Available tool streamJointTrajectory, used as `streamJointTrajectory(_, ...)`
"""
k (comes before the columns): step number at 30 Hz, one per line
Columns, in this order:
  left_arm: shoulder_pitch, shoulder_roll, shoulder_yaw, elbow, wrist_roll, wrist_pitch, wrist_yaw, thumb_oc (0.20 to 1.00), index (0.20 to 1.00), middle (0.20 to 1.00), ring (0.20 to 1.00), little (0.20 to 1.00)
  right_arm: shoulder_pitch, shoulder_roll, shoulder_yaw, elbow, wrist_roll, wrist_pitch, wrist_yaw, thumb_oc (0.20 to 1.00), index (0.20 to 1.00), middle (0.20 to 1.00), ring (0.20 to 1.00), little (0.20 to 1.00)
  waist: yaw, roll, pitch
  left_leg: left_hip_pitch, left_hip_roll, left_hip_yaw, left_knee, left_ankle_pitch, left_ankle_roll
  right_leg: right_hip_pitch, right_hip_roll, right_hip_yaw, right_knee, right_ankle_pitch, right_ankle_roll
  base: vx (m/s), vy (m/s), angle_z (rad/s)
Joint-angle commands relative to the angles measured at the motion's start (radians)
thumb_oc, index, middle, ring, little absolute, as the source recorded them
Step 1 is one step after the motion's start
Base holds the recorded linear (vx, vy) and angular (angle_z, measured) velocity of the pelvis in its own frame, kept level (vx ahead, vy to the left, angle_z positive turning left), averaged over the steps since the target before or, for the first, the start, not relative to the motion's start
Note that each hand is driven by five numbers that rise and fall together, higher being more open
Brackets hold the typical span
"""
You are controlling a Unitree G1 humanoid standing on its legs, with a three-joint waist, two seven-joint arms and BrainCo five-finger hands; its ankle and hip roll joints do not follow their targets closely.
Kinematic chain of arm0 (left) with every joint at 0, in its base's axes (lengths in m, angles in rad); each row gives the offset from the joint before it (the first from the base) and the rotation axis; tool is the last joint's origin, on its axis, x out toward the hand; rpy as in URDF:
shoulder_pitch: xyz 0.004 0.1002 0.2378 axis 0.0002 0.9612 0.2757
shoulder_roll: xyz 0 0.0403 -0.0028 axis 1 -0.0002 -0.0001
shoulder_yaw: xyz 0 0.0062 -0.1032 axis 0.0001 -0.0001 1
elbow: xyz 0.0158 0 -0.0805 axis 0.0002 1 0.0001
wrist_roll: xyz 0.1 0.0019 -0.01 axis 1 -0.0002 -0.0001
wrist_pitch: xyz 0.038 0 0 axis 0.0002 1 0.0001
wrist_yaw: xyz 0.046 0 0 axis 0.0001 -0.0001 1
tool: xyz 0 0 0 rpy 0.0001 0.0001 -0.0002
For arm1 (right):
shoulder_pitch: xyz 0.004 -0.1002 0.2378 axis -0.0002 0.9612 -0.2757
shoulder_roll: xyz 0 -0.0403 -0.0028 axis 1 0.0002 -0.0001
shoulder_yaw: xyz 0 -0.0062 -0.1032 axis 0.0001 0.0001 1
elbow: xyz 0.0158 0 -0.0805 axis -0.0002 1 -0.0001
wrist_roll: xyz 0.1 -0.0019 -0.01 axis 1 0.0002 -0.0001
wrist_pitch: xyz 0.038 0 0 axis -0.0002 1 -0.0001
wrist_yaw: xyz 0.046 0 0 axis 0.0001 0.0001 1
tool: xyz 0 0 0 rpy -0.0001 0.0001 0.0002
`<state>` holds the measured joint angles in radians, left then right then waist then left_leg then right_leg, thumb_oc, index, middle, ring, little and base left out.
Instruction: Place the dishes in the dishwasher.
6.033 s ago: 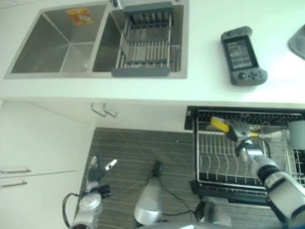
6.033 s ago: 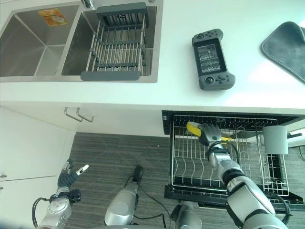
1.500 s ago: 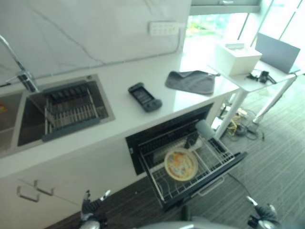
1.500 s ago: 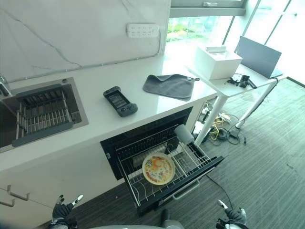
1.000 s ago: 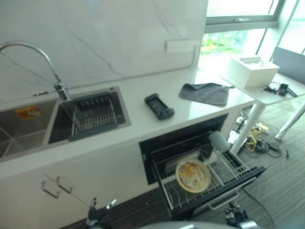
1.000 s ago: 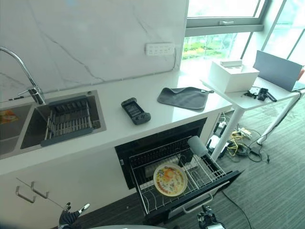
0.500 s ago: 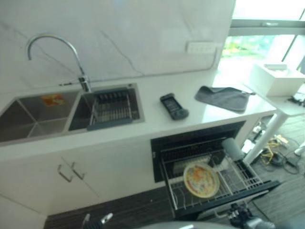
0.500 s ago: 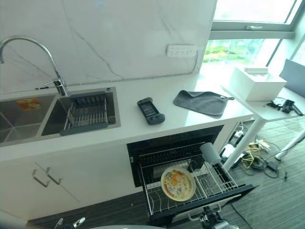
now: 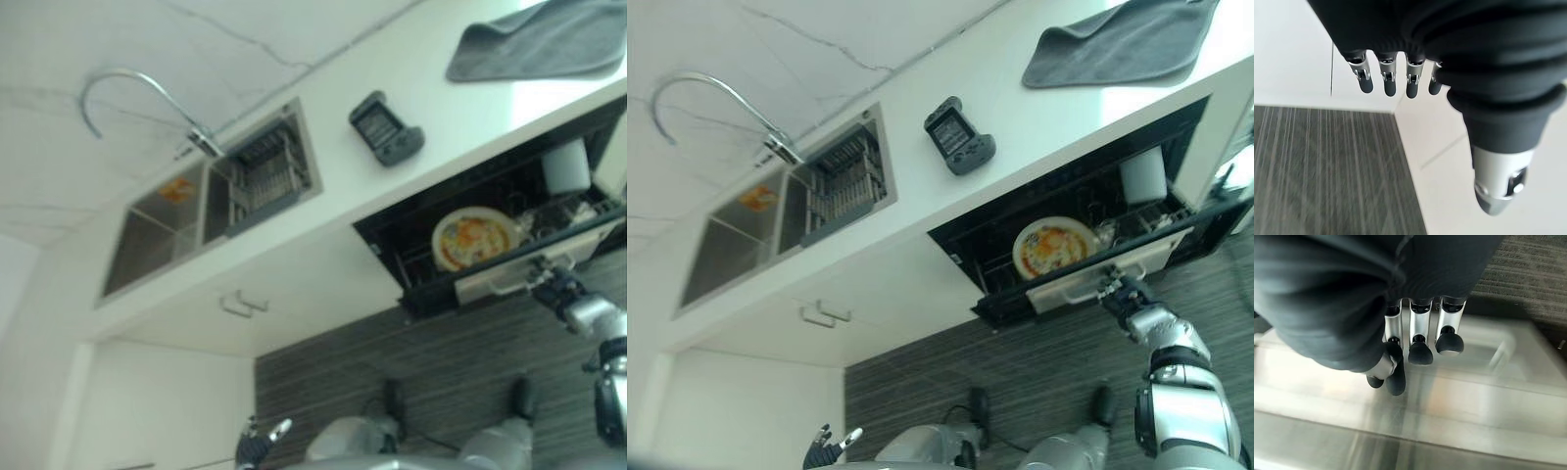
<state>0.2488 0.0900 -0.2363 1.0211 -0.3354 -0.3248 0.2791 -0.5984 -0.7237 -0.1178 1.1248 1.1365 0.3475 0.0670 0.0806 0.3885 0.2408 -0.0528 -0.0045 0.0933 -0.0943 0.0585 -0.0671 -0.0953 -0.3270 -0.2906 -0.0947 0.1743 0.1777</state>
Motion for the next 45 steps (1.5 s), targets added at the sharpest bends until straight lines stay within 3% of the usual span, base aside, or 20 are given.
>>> streamJointTrajectory(1,-0.075,0.076,-0.03,0.022,-0.021,-0.025,-0.002,1.0,1.0,1.0,1.0,1.0,-0.089,0.012,0.021,0.088,-0.056,0.005,0.0,0.2,0.2,0.2,0.2,0.2,0.049,-0.062,0.037,-0.002,-0.036,-0.02,0.007,0.034,-0.025,0.063,-0.033,-0.001,0.029,-0.044,0.005,0.03,0.089,0.12)
streamJointTrajectory(9,-0.053,0.131,-0.066,-0.057,-0.027,-0.003,-0.014,1.0,1.0,1.0,1.0,1.0,-0.337,-0.133,0.132,0.062,-0.211,0.051,0.055,0.2,0.2,0.2,0.2,0.2,0.086,-0.064,0.052,-0.035,-0.054,-0.033,0.007,0.044,-0.022,0.018,-0.057,0.003,0.065,-0.05,0.015,0.05,0.04,0.03)
streamJointTrajectory(12,-0.031,0.156,-0.066,-0.076,-0.031,0.018,-0.012,1.0,1.0,1.0,1.0,1.0,-0.474,-0.206,0.196,0.129,-0.302,0.09,0.071,0.2,0.2,0.2,0.2,0.2,0.119,-0.042,0.055,-0.065,-0.062,-0.046,0.007,0.058,-0.022,-0.006,-0.071,-0.001,0.083,-0.056,0.016,0.1,0.021,0.01)
streamJointTrajectory(15,-0.012,0.182,-0.054,-0.109,-0.044,0.036,-0.015,1.0,1.0,1.0,1.0,1.0,-0.546,-0.246,0.229,0.152,-0.336,0.074,0.056,0.2,0.2,0.2,0.2,0.2,0.14,-0.021,0.059,-0.081,-0.067,-0.054,0.007,0.062,-0.024,-0.016,-0.08,-0.01,0.097,-0.069,0.016,0.06,-0.017,0.11)
streamJointTrajectory(17,-0.006,0.219,-0.03,-0.143,-0.065,0.081,-0.034,1.0,1.0,1.0,1.0,1.0,-0.627,-0.281,0.266,0.165,-0.352,0.047,0.04,0.2,0.2,0.2,0.2,0.2,0.16,-0.005,0.059,-0.102,-0.07,-0.062,0.007,0.071,-0.026,-0.024,-0.084,-0.021,0.102,-0.074,0.016,0.05,-0.038,0.2)
streamJointTrajectory(22,0.012,0.254,0.016,-0.149,-0.028,0.145,-0.081,1.0,1.0,1.0,1.0,1.0,-0.777,-0.335,0.343,0.174,-0.377,0.037,0.027,0.2,0.2,0.2,0.2,0.2,0.195,0.004,0.05,-0.126,-0.075,-0.085,0.007,0.081,-0.026,-0.042,-0.087,-0.035,0.123,-0.086,0.018,0.08,-0.038,0.18)
streamJointTrajectory(29,0.052,0.269,0.049,-0.144,0.011,0.167,-0.118,1.0,1.0,1.0,1.0,1.0,-0.909,-0.366,0.424,0.197,-0.442,0.048,0.119,0.2,0.2,0.2,0.2,0.2,0.23,0.016,0.038,-0.144,-0.075,-0.095,0.007,0.09,-0.027,-0.048,-0.092,-0.051,0.133,-0.096,0.025,0.06,-0.004,0.1)
streamJointTrajectory(36,0.067,0.29,0.067,-0.17,0.041,0.149,-0.15,1.0,1.0,1.0,1.0,1.0,-0.864,-0.357,0.397,0.176,-0.485,-0.027,0.166,0.2,0.2,0.2,0.2,0.2,0.24,0.011,0.042,-0.141,-0.071,-0.098,0.007,0.088,-0.026,-0.045,-0.095,-0.061,0.14,-0.094,0.028,0.0,-0.003,0.0)
streamJointTrajectory(43,0.081,0.296,0.077,-0.167,0.042,0.102,-0.168,1.0,1.0,1.0,1.0,1.0,-0.804,-0.303,0.379,0.082,-0.494,-0.267,0.151,0.2,0.2,0.2,0.2,0.2,0.231,0.006,0.058,-0.138,-0.062,-0.094,0.007,0.09,-0.026,-0.041,-0.079,-0.049,0.129,-0.087,0.029,-0.03,-0.01,-0.01)
streamJointTrajectory(45,0.082,0.295,0.1,-0.174,0.03,0.101,-0.17,1.0,1.0,1.0,1.0,1.0,-0.74,-0.287,0.356,-0.007,-0.478,-0.286,0.104,0.2,0.2,0.2,0.2,0.2,0.221,-0.005,0.063,-0.135,-0.055,-0.089,0.007,0.088,-0.028,-0.039,-0.077,-0.048,0.127,-0.08,0.026,-0.05,-0.028,-0.02)
